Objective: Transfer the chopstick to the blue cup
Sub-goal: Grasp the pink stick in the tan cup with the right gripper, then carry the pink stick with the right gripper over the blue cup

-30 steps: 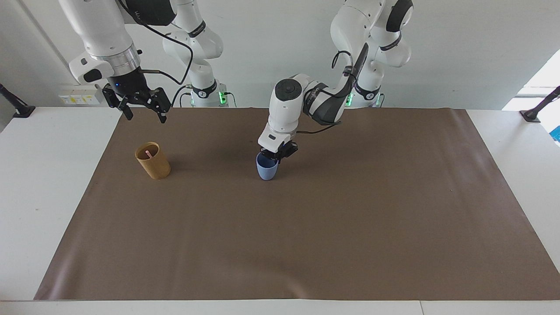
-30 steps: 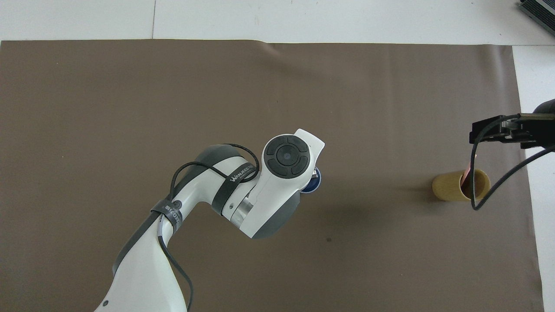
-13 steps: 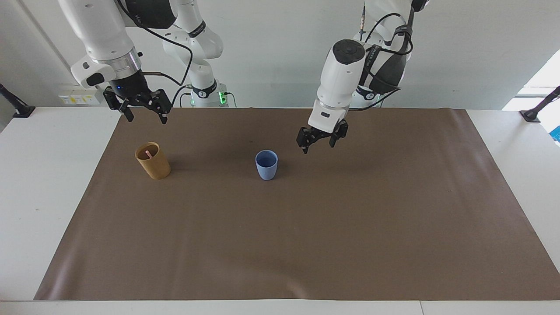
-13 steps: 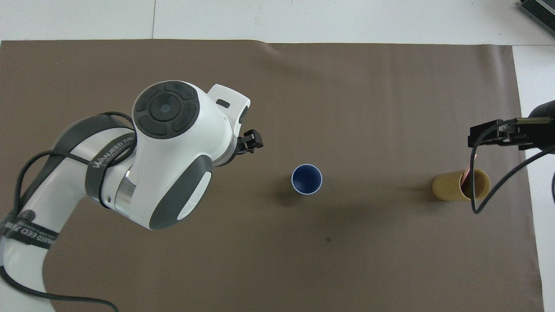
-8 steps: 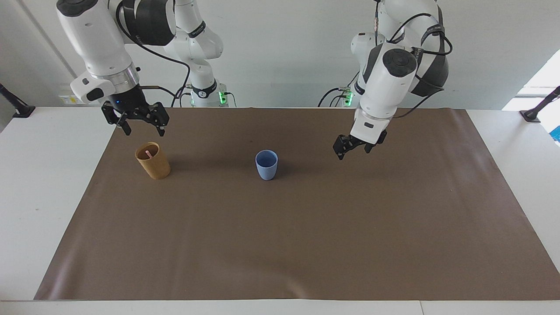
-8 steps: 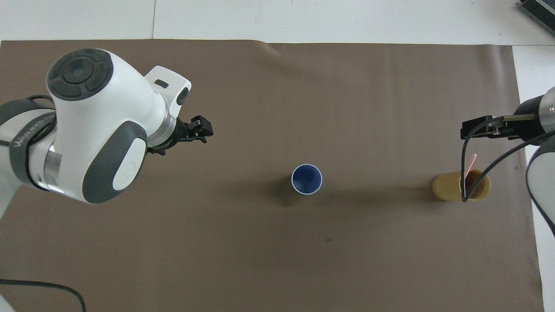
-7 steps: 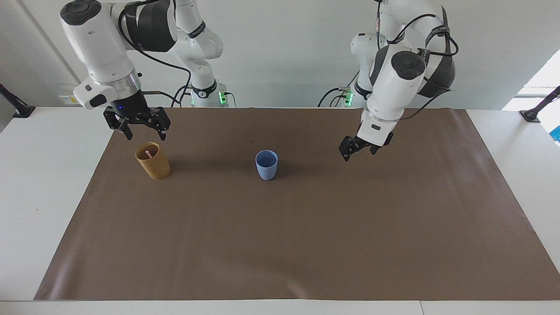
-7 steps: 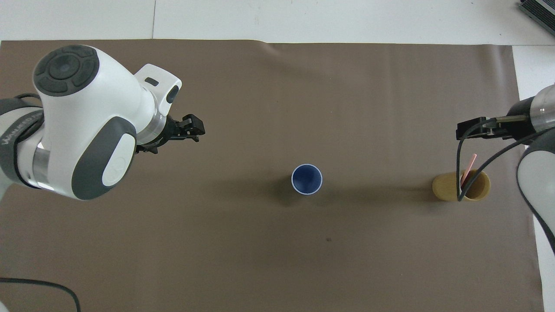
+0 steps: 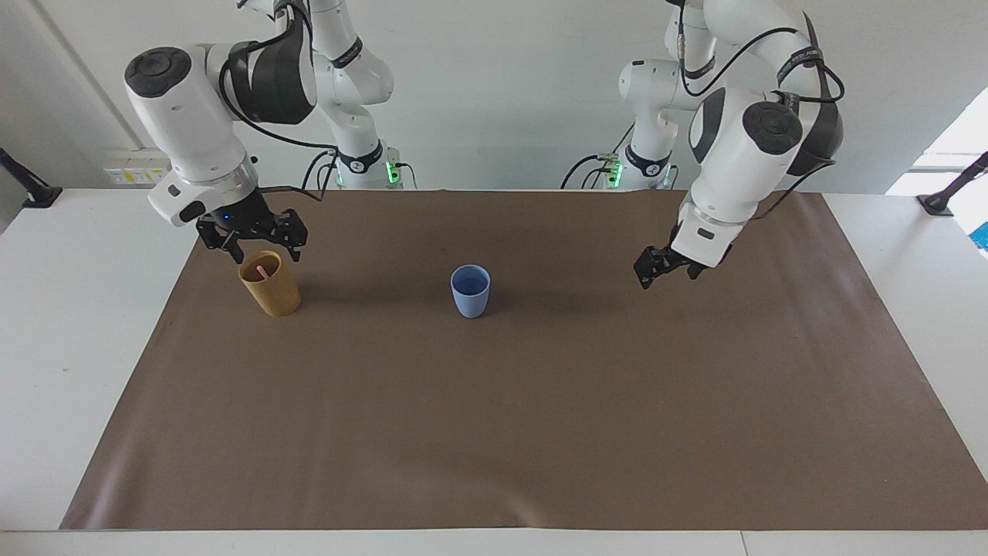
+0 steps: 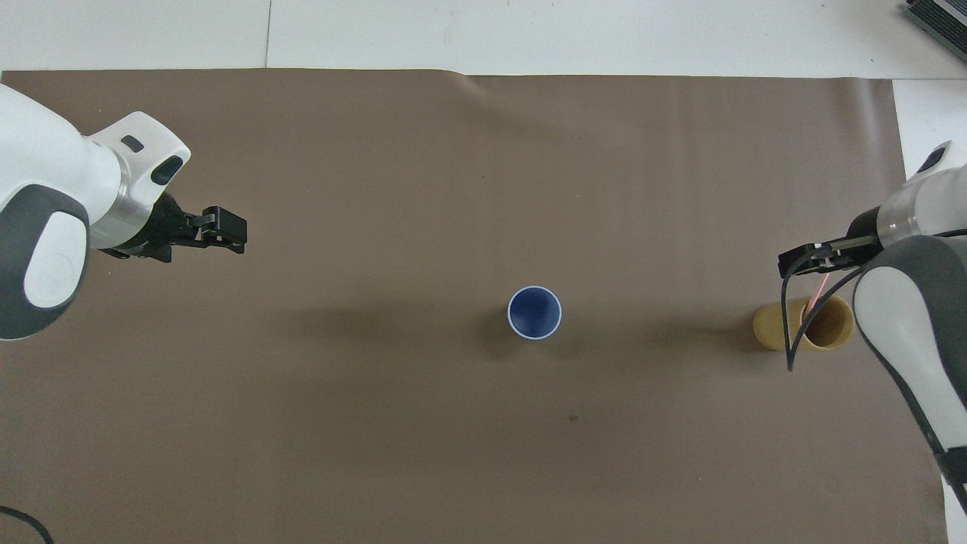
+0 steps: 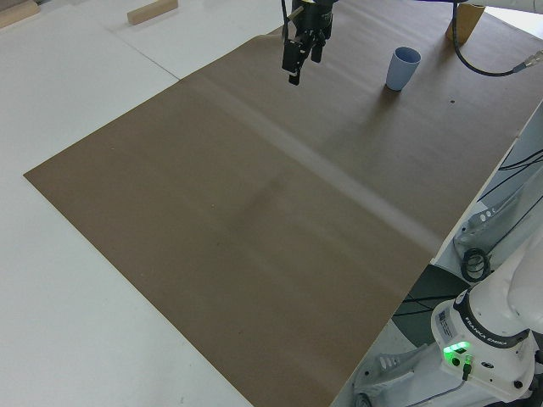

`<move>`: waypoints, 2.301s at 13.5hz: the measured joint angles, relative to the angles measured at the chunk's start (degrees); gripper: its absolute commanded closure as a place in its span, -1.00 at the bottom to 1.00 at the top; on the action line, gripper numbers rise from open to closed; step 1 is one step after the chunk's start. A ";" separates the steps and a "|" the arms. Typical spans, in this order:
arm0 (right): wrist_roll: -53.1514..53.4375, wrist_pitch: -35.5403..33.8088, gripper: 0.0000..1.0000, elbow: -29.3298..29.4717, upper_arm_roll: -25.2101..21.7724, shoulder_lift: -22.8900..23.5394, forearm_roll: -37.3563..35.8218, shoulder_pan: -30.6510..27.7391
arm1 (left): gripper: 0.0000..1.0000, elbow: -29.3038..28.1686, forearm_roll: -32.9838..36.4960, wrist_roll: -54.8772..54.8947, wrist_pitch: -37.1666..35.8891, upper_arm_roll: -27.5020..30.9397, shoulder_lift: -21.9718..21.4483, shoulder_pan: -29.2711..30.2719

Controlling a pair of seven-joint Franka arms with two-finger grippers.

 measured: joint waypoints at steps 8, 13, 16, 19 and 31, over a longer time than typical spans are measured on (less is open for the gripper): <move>-10.51 0.68 1.00 -0.85 -0.10 -0.21 -0.03 -2.21 | -1.00 1.63 0.14 14.53 -5.55 0.06 -5.33 6.26; -10.81 -0.27 1.00 -0.17 -0.11 -1.31 -0.14 -2.50 | -1.00 9.95 0.49 14.59 -14.52 1.01 -6.88 6.80; -10.81 -4.06 1.00 1.74 -0.11 -4.26 -0.14 -2.74 | -1.00 13.44 0.50 14.55 -18.54 1.25 -7.15 6.81; -10.81 -6.06 1.00 2.57 -0.08 -8.37 0.00 -2.75 | -1.00 14.19 0.50 14.47 -19.18 1.32 -7.87 6.81; 2.25 -4.96 1.00 4.87 5.25 -12.80 5.61 6.56 | -1.00 13.28 0.49 14.47 -20.24 0.99 -9.44 6.81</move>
